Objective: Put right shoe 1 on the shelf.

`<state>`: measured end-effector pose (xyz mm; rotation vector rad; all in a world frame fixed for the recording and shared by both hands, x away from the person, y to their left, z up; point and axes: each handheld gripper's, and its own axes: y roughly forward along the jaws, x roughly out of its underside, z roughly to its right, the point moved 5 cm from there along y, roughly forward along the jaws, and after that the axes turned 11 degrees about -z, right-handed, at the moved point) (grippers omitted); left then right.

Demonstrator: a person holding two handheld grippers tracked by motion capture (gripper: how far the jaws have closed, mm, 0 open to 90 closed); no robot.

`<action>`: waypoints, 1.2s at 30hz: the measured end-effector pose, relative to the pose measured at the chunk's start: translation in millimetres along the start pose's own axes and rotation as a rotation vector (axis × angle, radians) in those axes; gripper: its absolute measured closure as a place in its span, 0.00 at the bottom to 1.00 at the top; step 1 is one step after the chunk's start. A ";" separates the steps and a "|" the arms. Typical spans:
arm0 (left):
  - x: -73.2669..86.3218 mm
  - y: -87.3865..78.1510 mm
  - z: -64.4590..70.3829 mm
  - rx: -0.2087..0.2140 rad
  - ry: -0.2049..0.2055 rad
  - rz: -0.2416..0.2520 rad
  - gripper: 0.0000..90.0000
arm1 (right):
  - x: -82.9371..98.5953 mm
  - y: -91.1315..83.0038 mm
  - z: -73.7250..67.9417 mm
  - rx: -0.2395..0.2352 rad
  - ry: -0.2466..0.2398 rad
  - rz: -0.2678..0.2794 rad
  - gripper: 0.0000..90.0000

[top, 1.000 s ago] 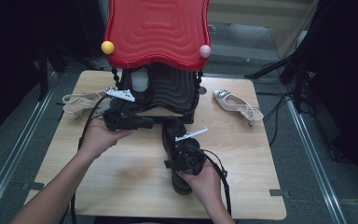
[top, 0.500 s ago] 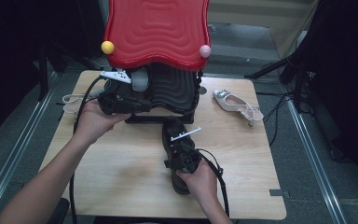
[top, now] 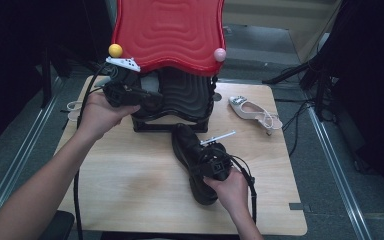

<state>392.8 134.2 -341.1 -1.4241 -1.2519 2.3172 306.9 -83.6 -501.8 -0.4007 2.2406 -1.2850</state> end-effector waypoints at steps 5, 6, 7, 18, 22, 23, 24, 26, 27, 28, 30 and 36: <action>-17.6 -14.8 0.7 -0.044 0.023 0.017 0.97 | -0.3 -18.1 7.0 -0.006 0.008 0.033 0.97; -22.0 -19.1 0.6 -0.050 0.027 0.025 0.98 | -0.2 -21.3 8.2 -0.017 0.014 0.042 0.97; -26.1 -22.8 0.6 -0.054 0.030 0.028 0.99 | 0.1 -23.9 9.4 -0.025 0.013 0.040 0.97; -60.8 -45.6 -7.8 -0.098 0.027 0.031 1.00 | 1.1 -47.5 10.7 -0.071 0.020 0.079 0.97; -69.0 -51.6 -10.3 -0.111 0.027 0.039 1.00 | 0.9 -61.2 6.5 -0.074 0.011 0.088 0.97; -70.9 -52.5 -10.9 -0.115 0.026 0.040 1.00 | 0.4 -64.3 4.6 -0.073 0.003 0.087 0.97; -72.4 -53.2 -11.5 -0.124 0.025 0.040 1.00 | 0.0 -67.5 2.8 -0.067 -0.002 0.088 0.97; -75.3 -53.5 -13.3 -0.132 0.023 0.036 1.00 | -0.7 -73.2 -1.6 -0.065 -0.014 0.084 0.97; -76.3 -53.6 -14.3 -0.139 0.022 0.038 1.00 | -1.1 -75.9 -3.9 -0.069 -0.018 0.082 0.96; -77.4 -53.3 -15.6 -0.141 0.021 0.034 1.00 | -1.3 -78.8 -5.9 -0.064 -0.027 0.081 0.96; -78.8 -52.9 -17.1 -0.144 0.013 0.039 1.00 | -2.0 -84.8 -10.5 -0.062 -0.042 0.084 0.96; -81.6 -47.2 -22.9 -0.164 -0.001 0.028 1.00 | -7.0 -105.0 -25.9 -0.032 -0.080 0.091 0.96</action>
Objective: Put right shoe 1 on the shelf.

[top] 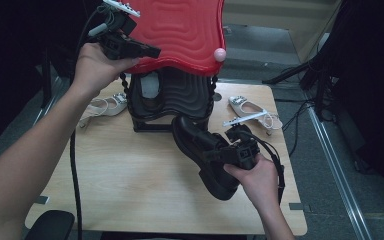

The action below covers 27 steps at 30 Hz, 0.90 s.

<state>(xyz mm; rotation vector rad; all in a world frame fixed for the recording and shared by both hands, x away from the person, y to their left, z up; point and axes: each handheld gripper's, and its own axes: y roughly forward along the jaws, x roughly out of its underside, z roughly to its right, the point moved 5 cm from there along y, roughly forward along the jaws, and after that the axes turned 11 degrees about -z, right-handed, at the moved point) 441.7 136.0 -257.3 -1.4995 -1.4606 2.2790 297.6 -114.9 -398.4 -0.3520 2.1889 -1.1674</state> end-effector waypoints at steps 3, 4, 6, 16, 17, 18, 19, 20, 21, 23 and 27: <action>0.1 3.5 -2.9 -0.007 -0.006 -0.002 1.00 | -8.0 -7.3 -4.2 0.012 -0.021 0.012 0.96; 0.5 4.5 -3.4 -0.010 -0.008 -0.002 1.00 | -11.2 -9.5 -5.4 0.016 -0.022 0.018 0.96; 0.7 6.4 -5.0 -0.016 -0.009 -0.004 1.00 | -18.2 -12.9 -6.1 0.021 -0.025 0.028 0.96; 2.4 11.7 -13.2 -0.030 -0.017 -0.011 1.00 | -60.7 -14.9 7.8 0.077 -0.006 0.082 0.96; 2.9 12.5 -14.1 -0.029 -0.021 -0.009 1.00 | -64.8 -14.6 9.2 0.083 -0.008 0.089 0.96; 3.7 13.2 -14.9 -0.028 -0.024 -0.011 1.00 | -68.6 -14.6 10.7 0.089 -0.008 0.096 0.96; 4.1 13.2 -15.5 -0.023 -0.022 -0.008 1.00 | -71.9 -14.6 11.8 0.092 -0.005 0.106 0.96; 4.2 13.5 -16.0 -0.023 -0.016 -0.003 1.00 | -75.0 -14.6 12.9 0.092 0.001 0.114 0.96; 4.2 13.5 -16.0 -0.021 -0.016 -0.003 1.00 | -78.5 -14.2 14.4 0.094 0.006 0.124 0.96; 4.2 13.4 -15.8 -0.019 -0.016 -0.005 1.00 | -82.5 -13.6 16.3 0.103 0.015 0.139 0.96; 4.4 13.7 -15.3 -0.024 -0.009 -0.001 1.00 | -89.4 -7.7 17.7 0.161 0.012 0.174 0.96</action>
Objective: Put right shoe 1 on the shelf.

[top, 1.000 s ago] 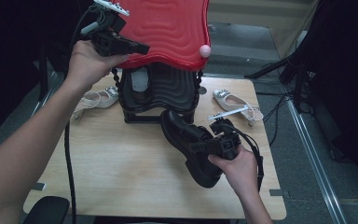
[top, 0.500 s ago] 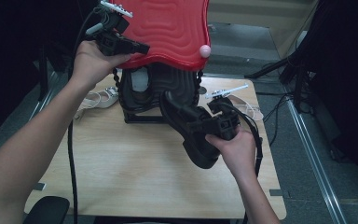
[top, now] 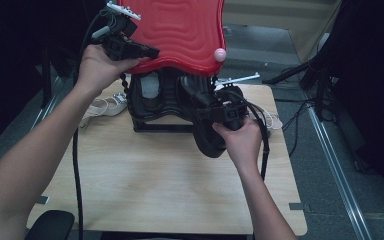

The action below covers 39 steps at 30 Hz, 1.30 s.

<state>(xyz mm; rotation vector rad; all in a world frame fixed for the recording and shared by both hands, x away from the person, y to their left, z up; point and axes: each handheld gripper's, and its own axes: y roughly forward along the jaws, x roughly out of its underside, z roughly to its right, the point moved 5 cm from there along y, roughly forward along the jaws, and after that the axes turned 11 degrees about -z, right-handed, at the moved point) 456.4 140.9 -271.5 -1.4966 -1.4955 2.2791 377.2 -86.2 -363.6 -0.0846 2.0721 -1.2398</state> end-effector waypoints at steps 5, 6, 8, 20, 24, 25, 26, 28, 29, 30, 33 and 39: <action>0.8 -0.3 1.2 -0.027 0.030 0.003 1.00 | -0.6 17.7 -1.7 0.064 -0.017 0.030 0.96; 0.9 -0.4 0.7 -0.021 0.030 0.003 1.00 | 0.3 20.5 -3.7 0.063 -0.022 0.048 0.96; 1.4 -0.5 0.3 -0.022 0.032 0.004 1.00 | 1.3 24.7 -5.4 0.077 -0.021 0.075 0.96; 0.7 -0.6 1.4 -0.029 0.028 -0.010 1.00 | -1.7 53.3 -17.8 0.102 -0.024 0.150 0.96; 0.8 -0.5 1.3 -0.032 0.033 -0.008 1.00 | -11.4 62.0 -19.1 0.146 -0.032 0.170 0.96; 0.9 -0.6 1.2 -0.034 0.033 -0.008 1.00 | -14.0 63.8 -18.4 0.155 -0.037 0.175 0.96; 0.9 -0.6 1.1 -0.030 0.032 -0.008 1.00 | -16.8 65.3 -16.9 0.161 -0.034 0.184 0.96; 1.1 -0.7 1.3 -0.035 0.035 -0.008 1.00 | -22.5 69.6 -12.5 0.164 -0.023 0.199 0.96; 1.0 -0.8 1.3 -0.031 0.031 -0.009 1.00 | -24.9 71.5 -10.4 0.157 -0.017 0.205 0.96; 0.9 -0.9 1.1 -0.030 0.031 -0.012 1.00 | -27.4 73.5 -9.2 0.152 -0.010 0.205 0.96; 0.6 -1.0 0.8 -0.029 0.029 -0.015 1.00 | -34.7 77.5 -10.5 0.172 -0.008 0.222 0.96; 0.8 -1.0 1.3 -0.028 0.028 -0.014 1.00 | -47.8 84.8 -9.6 0.215 -0.013 0.258 0.95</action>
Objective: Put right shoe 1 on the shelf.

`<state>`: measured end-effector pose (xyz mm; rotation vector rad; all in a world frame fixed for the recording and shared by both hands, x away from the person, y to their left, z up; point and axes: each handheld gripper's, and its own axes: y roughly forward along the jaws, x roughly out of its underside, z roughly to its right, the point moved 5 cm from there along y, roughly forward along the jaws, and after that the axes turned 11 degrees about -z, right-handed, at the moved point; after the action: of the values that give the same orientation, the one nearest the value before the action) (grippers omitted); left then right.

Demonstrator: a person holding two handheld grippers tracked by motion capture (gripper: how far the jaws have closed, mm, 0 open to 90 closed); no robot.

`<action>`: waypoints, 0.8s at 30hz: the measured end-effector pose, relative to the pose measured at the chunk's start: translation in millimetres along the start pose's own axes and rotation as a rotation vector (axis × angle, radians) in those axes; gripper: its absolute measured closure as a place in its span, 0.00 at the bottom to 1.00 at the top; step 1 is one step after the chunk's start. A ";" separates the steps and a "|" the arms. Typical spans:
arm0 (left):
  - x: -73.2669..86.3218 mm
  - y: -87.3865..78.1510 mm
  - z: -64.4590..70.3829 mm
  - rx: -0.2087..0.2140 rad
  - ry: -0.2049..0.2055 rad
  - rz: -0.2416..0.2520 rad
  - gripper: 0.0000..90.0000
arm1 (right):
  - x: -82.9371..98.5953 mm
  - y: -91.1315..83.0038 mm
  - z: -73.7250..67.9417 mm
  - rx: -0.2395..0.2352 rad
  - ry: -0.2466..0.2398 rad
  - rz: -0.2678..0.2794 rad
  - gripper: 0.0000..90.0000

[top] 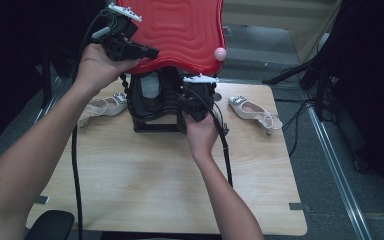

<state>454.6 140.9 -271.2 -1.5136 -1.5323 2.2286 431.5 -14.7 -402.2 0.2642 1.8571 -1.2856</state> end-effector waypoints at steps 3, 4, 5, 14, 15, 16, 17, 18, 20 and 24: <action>-0.1 0.0 -0.9 -0.001 0.004 0.001 1.00 | -5.2 3.4 0.2 0.041 -0.022 0.043 0.94; 0.0 0.0 -1.0 -0.002 0.004 0.001 1.00 | -6.0 4.9 0.1 0.060 -0.036 0.055 0.94; 0.0 0.0 -1.0 0.000 0.003 0.002 1.00 | -6.0 7.0 0.2 0.072 -0.049 0.064 0.94; 0.4 0.2 -0.4 -0.010 -0.001 0.005 1.00 | -0.4 11.3 -1.0 0.003 -0.050 0.062 0.78; 0.5 -0.1 -0.5 -0.007 -0.001 0.002 1.00 | -0.3 10.3 -1.5 -0.007 -0.049 0.061 0.77; 0.5 0.1 -0.5 -0.010 0.000 0.004 1.00 | 0.2 9.2 -2.0 -0.007 -0.052 0.058 0.76; 0.5 0.3 -0.3 -0.010 0.000 0.006 1.00 | 0.4 7.3 -2.4 -0.006 -0.050 0.056 0.77; 0.4 0.3 0.0 -0.011 -0.001 0.006 1.00 | 0.6 5.3 -2.4 -0.012 -0.050 0.053 0.77; 0.4 0.3 -0.3 -0.013 -0.001 0.005 1.00 | 1.2 1.0 -1.1 -0.030 -0.040 0.041 0.76; 0.4 0.3 -0.3 -0.012 -0.001 0.006 1.00 | 4.8 -13.5 -0.6 -0.079 -0.022 0.032 0.81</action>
<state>454.7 141.2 -271.7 -1.5219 -1.5462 2.2276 420.2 -21.6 -396.6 0.2354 1.8726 -1.1865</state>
